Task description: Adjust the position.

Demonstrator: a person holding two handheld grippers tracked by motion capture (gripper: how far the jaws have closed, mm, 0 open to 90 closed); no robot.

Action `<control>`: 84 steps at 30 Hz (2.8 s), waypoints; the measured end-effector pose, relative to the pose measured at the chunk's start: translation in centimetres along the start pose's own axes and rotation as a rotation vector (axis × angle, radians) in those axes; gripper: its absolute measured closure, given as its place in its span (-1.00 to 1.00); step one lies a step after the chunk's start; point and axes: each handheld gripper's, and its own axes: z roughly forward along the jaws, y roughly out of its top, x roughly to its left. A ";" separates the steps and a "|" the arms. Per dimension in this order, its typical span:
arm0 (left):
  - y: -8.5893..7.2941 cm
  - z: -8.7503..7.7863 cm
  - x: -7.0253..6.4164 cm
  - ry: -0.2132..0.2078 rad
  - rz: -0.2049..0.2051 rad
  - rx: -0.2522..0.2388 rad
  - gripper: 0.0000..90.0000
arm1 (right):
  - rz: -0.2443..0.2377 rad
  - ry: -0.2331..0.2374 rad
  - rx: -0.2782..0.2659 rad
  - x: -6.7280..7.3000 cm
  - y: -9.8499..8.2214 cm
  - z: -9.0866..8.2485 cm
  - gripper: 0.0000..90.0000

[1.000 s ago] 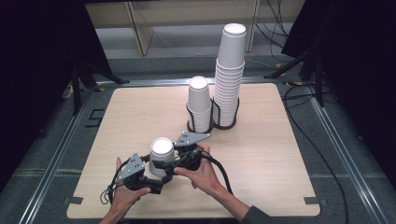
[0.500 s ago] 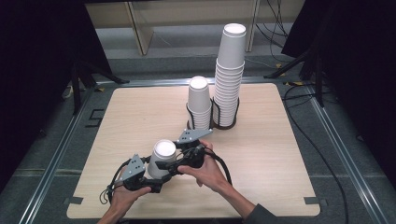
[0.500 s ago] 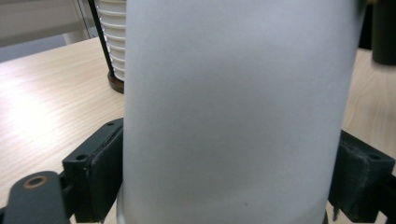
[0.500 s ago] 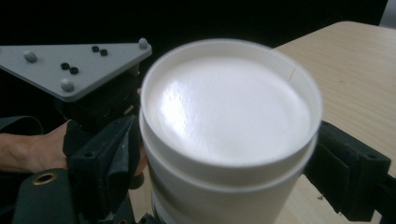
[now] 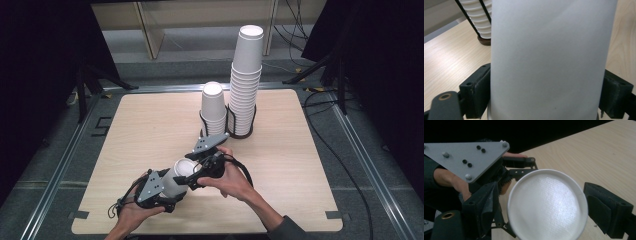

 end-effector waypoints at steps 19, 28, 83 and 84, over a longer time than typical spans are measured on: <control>0.0 0.0 -0.2 -0.035 0.005 -0.007 -0.73 | 0.028 0.030 0.037 -0.5 -0.6 0.4 -0.45; 0.3 -0.8 -0.1 -0.039 -0.012 -0.172 -0.84 | 0.077 0.062 -0.045 -0.9 0.1 -1.5 -0.43; 0.5 -1.7 1.2 -0.115 -0.107 -0.236 -0.73 | 0.169 0.171 -0.129 -2.1 0.1 -2.5 -0.46; 0.5 -1.8 1.3 -0.116 -0.101 -0.214 -0.72 | 0.157 0.150 -0.112 -2.1 0.1 -2.7 -0.50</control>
